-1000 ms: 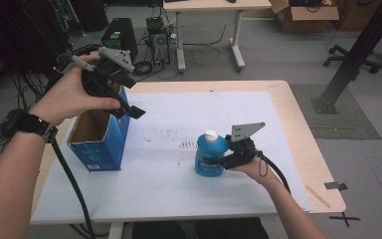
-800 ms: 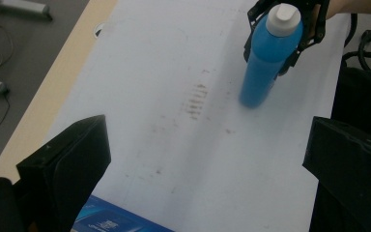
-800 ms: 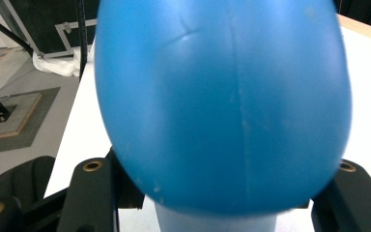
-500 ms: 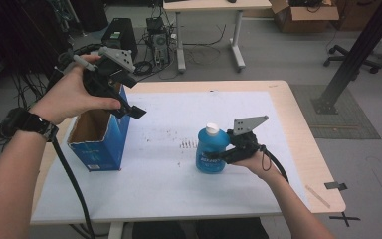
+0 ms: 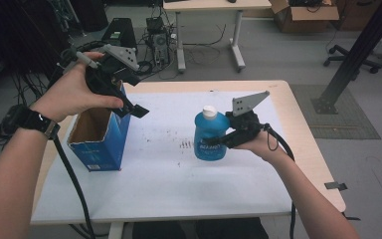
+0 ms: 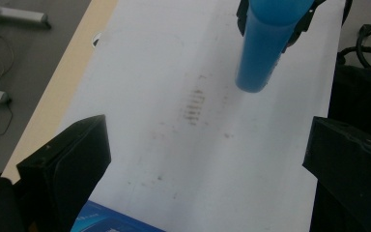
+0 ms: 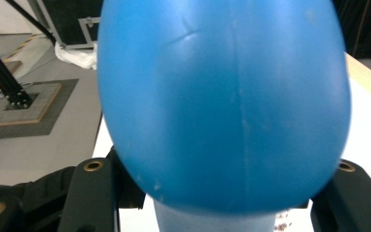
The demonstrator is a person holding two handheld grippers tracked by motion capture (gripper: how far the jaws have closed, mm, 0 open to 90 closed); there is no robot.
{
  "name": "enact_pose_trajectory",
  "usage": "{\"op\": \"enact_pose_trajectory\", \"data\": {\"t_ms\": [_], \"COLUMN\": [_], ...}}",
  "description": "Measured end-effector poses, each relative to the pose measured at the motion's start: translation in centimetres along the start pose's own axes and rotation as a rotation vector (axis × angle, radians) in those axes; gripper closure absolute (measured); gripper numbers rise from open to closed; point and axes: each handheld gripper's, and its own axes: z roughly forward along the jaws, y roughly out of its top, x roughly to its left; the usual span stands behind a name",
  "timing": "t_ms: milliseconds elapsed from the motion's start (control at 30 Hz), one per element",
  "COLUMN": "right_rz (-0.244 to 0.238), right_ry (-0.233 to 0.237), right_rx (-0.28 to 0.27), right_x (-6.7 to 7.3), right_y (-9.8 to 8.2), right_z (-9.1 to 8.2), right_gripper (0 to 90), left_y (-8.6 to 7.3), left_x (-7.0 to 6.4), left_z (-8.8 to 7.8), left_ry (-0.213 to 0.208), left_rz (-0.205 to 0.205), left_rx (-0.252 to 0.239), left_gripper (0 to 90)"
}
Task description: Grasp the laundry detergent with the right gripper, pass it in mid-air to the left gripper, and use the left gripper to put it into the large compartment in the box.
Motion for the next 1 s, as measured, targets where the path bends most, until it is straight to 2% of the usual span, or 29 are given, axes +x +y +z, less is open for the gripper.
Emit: {"op": "enact_pose_trajectory", "data": {"t_ms": [233, 467, 700, 933, 1000], "right_rz": [-0.038, -0.053, -0.064, -0.069, -0.072], "right_ry": [0.029, 0.064, 0.093, 0.112, 0.118], "right_rx": [0.039, 0.055, 0.079, 0.104, 0.104], "right_x": [-0.2, -0.3, -0.3, -0.4, -0.4], "right_y": [3.3, 5.4, 6.7, 7.3, 7.4], "right_z": [-0.2, 0.5, 1.9, 3.5, 3.8], "right_gripper": [42.1, 42.1, 42.1, 42.2, 42.2], "left_y": [0.7, 1.7, 2.7, 3.6, 3.9], "left_x": [-0.3, -0.7, -1.3, -1.8, -2.0], "left_z": [-0.3, -0.4, -0.2, 0.6, 1.0], "left_ry": [0.001, -0.002, -0.012, -0.037, -0.032], "left_rz": [0.014, 0.037, 0.066, 0.098, 0.107], "left_rx": [-0.001, 0.001, 0.009, 0.033, 0.040], "left_gripper": [3.1, 3.0, 3.0, 3.6, 4.0]}}
